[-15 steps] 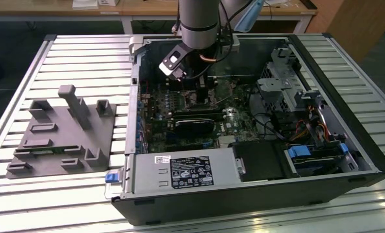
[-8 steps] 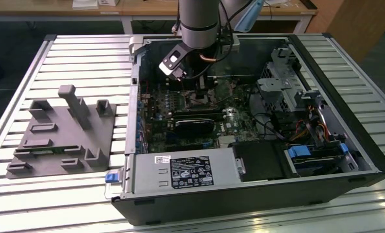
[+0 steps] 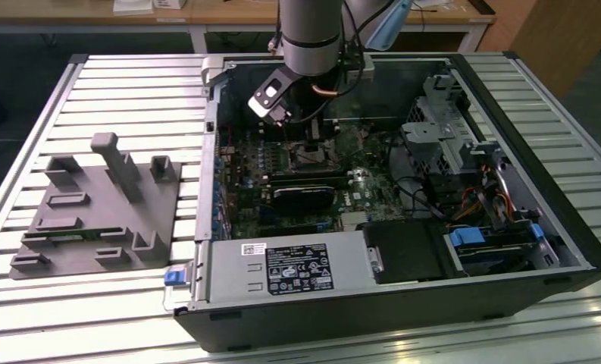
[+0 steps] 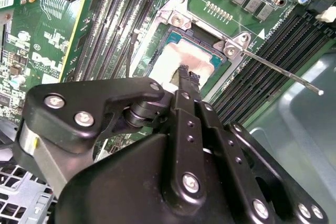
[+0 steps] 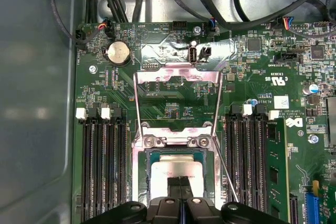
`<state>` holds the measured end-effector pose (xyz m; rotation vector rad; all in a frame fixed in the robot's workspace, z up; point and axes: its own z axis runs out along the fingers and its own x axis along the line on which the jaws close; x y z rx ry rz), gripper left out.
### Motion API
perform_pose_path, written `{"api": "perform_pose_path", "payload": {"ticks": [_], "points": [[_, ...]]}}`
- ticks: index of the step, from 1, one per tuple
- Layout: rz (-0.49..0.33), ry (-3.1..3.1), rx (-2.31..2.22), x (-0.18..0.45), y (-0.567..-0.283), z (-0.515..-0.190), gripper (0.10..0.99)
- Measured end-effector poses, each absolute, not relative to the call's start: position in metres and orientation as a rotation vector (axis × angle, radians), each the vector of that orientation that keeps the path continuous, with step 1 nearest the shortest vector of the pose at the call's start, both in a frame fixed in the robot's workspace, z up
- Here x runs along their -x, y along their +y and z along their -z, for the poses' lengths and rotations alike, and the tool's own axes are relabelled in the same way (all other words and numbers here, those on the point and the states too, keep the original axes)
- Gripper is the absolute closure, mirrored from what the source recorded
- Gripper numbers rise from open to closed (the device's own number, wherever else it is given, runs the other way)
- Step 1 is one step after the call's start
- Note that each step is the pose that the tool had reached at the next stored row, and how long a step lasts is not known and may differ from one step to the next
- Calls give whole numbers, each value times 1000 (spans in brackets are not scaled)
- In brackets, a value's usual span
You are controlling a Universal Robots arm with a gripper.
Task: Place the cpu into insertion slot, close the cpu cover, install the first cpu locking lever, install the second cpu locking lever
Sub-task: 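Place the cpu into insertion slot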
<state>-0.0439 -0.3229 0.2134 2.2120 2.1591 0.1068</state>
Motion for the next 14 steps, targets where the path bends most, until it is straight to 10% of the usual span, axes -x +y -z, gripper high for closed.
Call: {"api": "perform_pose_path", "payload": {"ticks": [14], "points": [[-107,2159,-2212,41,-323,-224,980]]}}
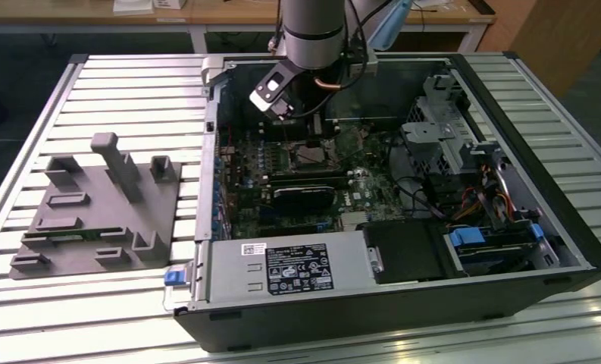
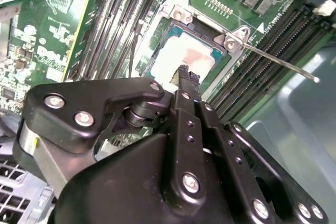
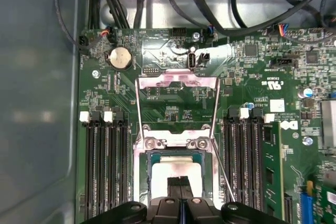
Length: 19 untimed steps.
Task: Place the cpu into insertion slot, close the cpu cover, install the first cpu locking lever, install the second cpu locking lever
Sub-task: 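Place the cpu into insertion slot, then close the cpu cover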
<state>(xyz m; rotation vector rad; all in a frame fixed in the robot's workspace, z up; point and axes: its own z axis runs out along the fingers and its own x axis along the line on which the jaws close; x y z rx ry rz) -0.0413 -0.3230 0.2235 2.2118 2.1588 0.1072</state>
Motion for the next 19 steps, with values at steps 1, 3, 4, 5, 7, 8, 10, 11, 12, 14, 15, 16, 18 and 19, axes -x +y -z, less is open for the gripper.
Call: {"api": "perform_pose_path", "payload": {"ticks": [1,3,4,5,7,8,10,11,12,14,15,16,18,19], "points": [[-108,2159,-2212,41,-323,-226,980],[-108,2159,-2211,41,-323,-231,980],[-108,2158,-2211,41,-323,-234,980],[-108,2158,-2211,41,-323,-237,980],[-109,2158,-2211,41,-323,-243,980],[-109,2158,-2211,41,-323,-245,980],[-109,2158,-2211,41,-323,-247,980],[-109,2158,-2211,41,-323,-247,980],[-109,2158,-2211,41,-323,-247,980],[-109,2158,-2211,41,-323,-247,980],[-109,2158,-2211,41,-323,-247,980],[-109,2158,-2211,41,-323,-247,980],[-109,2158,-2211,41,-323,-247,980],[-109,2158,-2211,41,-323,-247,980]]}}
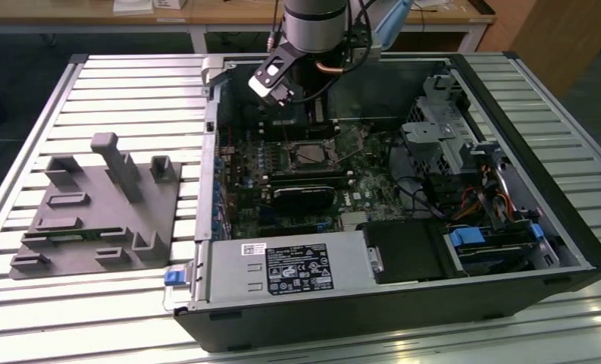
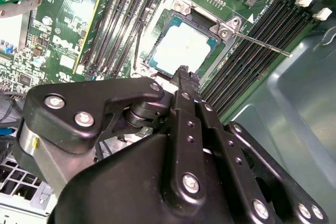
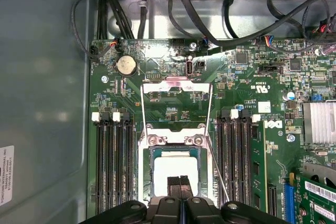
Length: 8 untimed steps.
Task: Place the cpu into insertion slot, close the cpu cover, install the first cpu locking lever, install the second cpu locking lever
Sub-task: 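Close the cpu cover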
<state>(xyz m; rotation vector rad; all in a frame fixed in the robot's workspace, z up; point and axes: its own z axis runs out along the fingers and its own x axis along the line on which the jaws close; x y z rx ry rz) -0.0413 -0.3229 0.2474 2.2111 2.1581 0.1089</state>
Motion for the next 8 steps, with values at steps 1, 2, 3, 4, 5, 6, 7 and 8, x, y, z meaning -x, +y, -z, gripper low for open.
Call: {"api": "perform_pose_path", "payload": {"ticks": [1,2,3,4,5,6,7,8], "points": [[-109,2158,-2211,41,-323,-247,980],[-109,2158,-2211,41,-323,-247,980],[-109,2158,-2211,41,-323,-247,980],[-109,2158,-2211,41,-323,-247,980],[-108,2158,-2211,41,-323,-248,980],[-108,2158,-2211,41,-323,-248,980],[-108,2158,-2211,41,-323,-249,980],[-109,2158,-2211,41,-323,-250,980]]}}
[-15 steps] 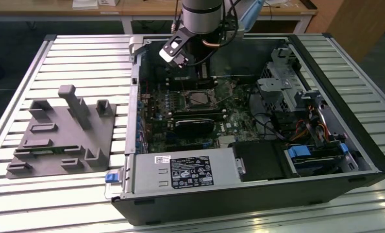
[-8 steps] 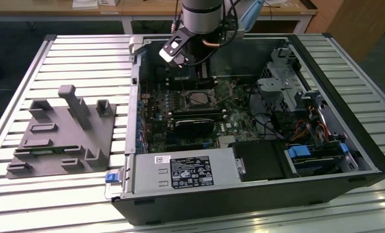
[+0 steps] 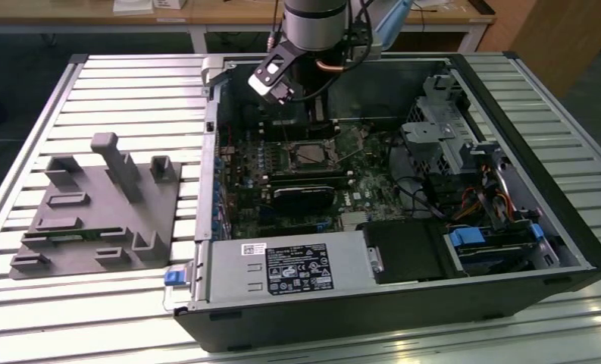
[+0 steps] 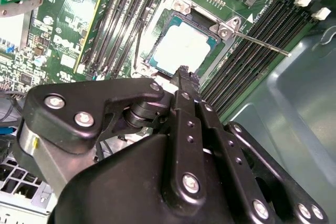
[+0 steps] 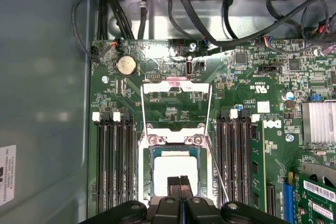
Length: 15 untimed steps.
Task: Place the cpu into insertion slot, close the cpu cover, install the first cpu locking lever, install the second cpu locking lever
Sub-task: 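Close the cpu cover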
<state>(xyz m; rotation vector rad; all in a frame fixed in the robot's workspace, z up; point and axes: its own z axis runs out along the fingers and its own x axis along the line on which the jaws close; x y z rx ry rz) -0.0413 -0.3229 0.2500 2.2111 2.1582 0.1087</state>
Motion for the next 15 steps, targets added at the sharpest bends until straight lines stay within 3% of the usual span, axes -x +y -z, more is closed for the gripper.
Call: {"api": "perform_pose_path", "payload": {"ticks": [15], "points": [[-109,2158,-2211,39,-323,-253,980]]}}
